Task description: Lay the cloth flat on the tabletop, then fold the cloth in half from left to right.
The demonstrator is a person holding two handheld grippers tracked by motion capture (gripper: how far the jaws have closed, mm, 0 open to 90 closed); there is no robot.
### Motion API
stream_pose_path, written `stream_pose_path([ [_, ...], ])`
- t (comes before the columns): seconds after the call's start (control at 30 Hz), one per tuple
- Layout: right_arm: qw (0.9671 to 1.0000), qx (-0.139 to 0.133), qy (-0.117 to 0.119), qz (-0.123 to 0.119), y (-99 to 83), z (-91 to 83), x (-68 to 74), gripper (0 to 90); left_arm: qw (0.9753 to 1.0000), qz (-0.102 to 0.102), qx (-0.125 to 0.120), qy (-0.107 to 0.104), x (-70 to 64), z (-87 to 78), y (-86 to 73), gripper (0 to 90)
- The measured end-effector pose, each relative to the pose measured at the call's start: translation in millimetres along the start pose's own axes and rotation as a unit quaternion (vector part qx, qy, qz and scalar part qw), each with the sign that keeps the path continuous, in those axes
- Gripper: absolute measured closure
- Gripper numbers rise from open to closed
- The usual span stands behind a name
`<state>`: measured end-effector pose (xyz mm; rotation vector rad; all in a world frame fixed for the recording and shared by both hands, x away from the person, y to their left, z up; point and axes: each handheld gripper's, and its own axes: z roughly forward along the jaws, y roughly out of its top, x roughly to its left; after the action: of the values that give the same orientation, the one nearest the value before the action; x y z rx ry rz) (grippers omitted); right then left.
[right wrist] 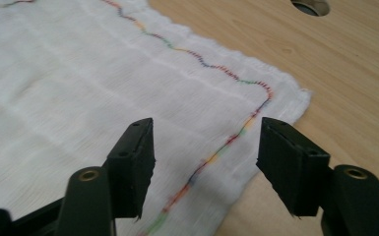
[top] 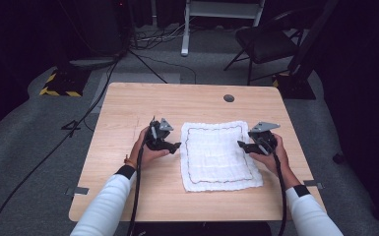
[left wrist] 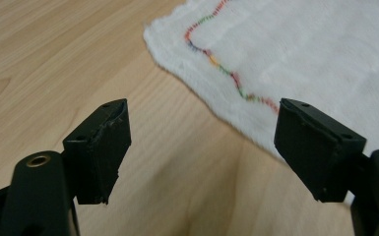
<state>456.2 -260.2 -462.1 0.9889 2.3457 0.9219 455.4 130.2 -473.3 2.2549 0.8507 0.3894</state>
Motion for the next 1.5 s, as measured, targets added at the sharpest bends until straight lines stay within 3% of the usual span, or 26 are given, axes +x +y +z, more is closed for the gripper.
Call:
stream_pose_path([
  [0.17,0.9998,-0.005,0.019,-0.011,-14.8,-21.1,14.4,36.6,0.9999,0.002,0.007,-0.015,-7.4,-18.9,-25.5,21.2],
  [0.3,0.9991,-0.004,0.031,-0.028,-27.1,-32.2,28.8,36.7,0.9993,0.022,0.029,-0.009,-19.2,-26.3,-41.0,20.1],
  [0.37,0.9988,-0.001,0.036,-0.034,-33.7,-35.6,35.9,37.1,0.9992,0.02,0.029,-0.019,-24.1,-29.9,-49.0,20.1],
  [0.47,0.9982,0.001,0.044,-0.041,-43.0,-40.5,44.9,37.1,0.999,0.024,0.034,-0.017,-31.1,-33.6,-59.4,19.8],
  [0.53,0.998,0.003,0.041,-0.047,-46.5,-44.0,47.5,37.1,0.9987,0.02,0.036,-0.03,-34.5,-36.6,-66.1,19.9],
  [0.63,0.9983,-0.003,0.048,-0.034,-53.8,-49.3,48.8,37.2,0.9989,0.02,0.025,-0.035,-38.7,-40.7,-75.0,19.3],
  [0.73,0.9983,0.002,0.046,-0.036,-59.8,-51.4,50.3,37.3,0.9986,0.011,0.018,-0.049,-40.1,-43.6,-81.6,18.8],
  [0.87,0.9982,0.004,0.048,-0.036,-65.3,-53.1,52.5,37.4,0.9987,0.016,0.0,-0.049,-41.1,-47.1,-89.7,18.6],
  [1.27,0.9956,-0.007,0.058,-0.074,-52.0,-50.6,74.6,38.1,0.9985,0.017,0.0,-0.052,-40.4,-47.1,-90.0,18.2],
  [1.5,0.9901,-0.015,0.096,-0.101,-34.2,-38.7,102.5,42.0,0.9984,0.018,0.002,-0.053,-39.1,-45.0,-88.2,16.3],
])
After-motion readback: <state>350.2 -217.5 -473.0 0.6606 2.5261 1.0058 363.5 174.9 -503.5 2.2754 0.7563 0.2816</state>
